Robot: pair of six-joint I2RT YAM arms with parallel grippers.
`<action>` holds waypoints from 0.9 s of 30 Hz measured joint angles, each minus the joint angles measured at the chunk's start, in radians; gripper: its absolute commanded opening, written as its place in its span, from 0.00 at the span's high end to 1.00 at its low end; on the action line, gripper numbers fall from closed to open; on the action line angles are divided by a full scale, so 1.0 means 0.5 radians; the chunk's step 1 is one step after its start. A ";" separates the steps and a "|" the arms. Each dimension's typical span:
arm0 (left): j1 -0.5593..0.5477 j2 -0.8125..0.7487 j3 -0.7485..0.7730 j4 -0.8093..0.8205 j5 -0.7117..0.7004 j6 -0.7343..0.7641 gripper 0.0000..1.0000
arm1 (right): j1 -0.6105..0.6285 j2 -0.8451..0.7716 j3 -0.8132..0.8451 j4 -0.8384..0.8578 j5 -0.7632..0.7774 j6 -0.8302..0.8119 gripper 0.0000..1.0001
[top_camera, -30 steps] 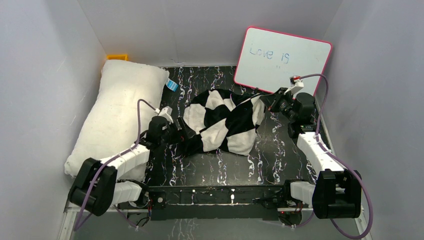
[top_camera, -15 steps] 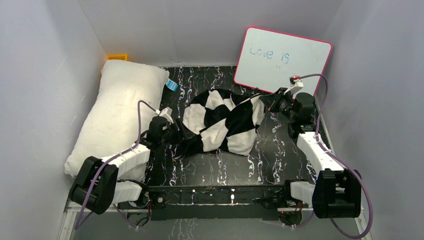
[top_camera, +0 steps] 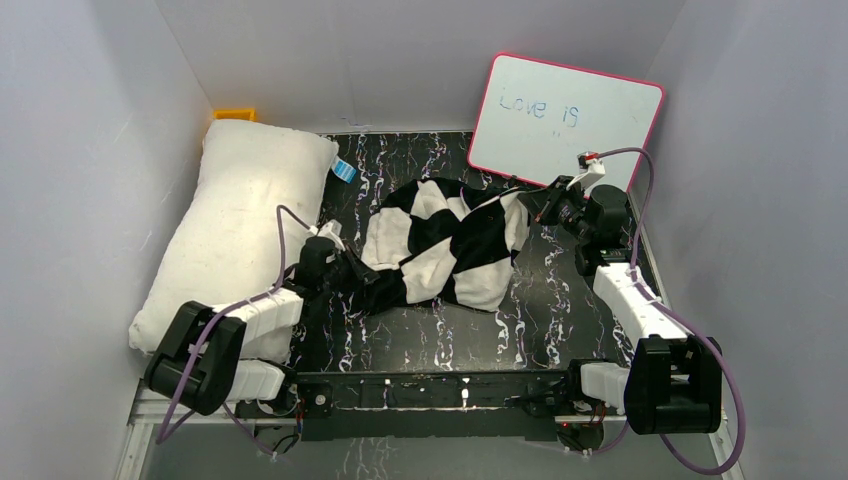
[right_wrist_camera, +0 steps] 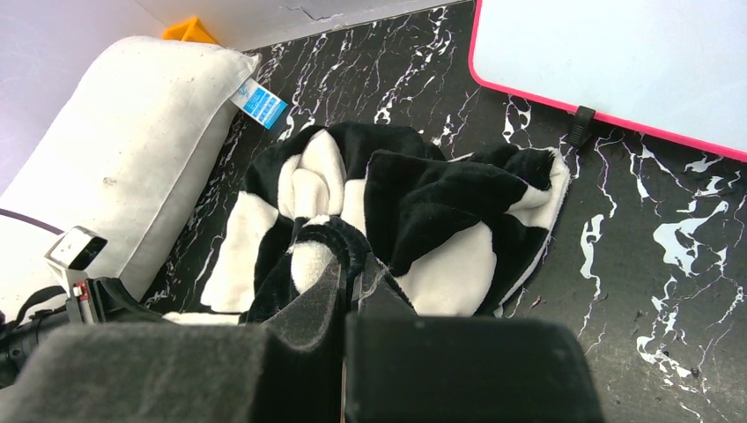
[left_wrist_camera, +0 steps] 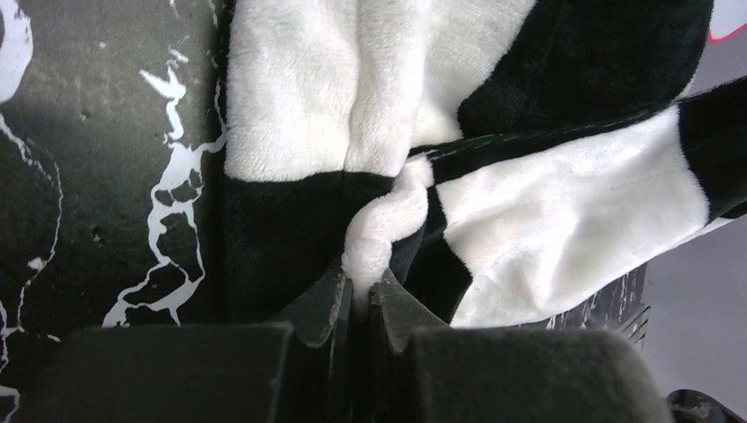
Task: Remove the pillowcase from the pillow
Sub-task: Fold the pillowcase at the center of the board.
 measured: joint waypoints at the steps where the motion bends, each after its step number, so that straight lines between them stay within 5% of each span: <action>1: 0.004 -0.001 0.008 -0.011 0.002 0.020 1.00 | 0.000 0.000 0.000 0.000 0.000 -0.001 1.00; 5: 0.018 -0.013 0.195 -0.138 0.169 0.327 1.00 | 0.000 -0.001 0.001 0.000 -0.005 0.002 1.00; 8: 0.022 0.005 0.667 -0.445 0.471 0.738 1.00 | 0.000 0.000 0.002 0.002 -0.024 0.017 1.00; 12: 0.050 0.107 1.428 -0.980 1.064 1.409 1.00 | 0.000 0.002 0.010 0.006 -0.069 0.055 1.00; 17: 0.202 0.313 1.836 -1.528 1.718 1.918 1.00 | 0.003 0.050 0.121 -0.064 -0.108 0.087 1.00; 20: 0.294 0.339 1.810 -1.394 1.596 1.762 1.00 | 0.011 0.123 0.272 -0.140 -0.124 0.099 1.00; 27: 0.449 0.272 2.031 -0.972 0.706 1.466 1.00 | 0.019 0.179 0.774 -0.305 -0.099 0.112 1.00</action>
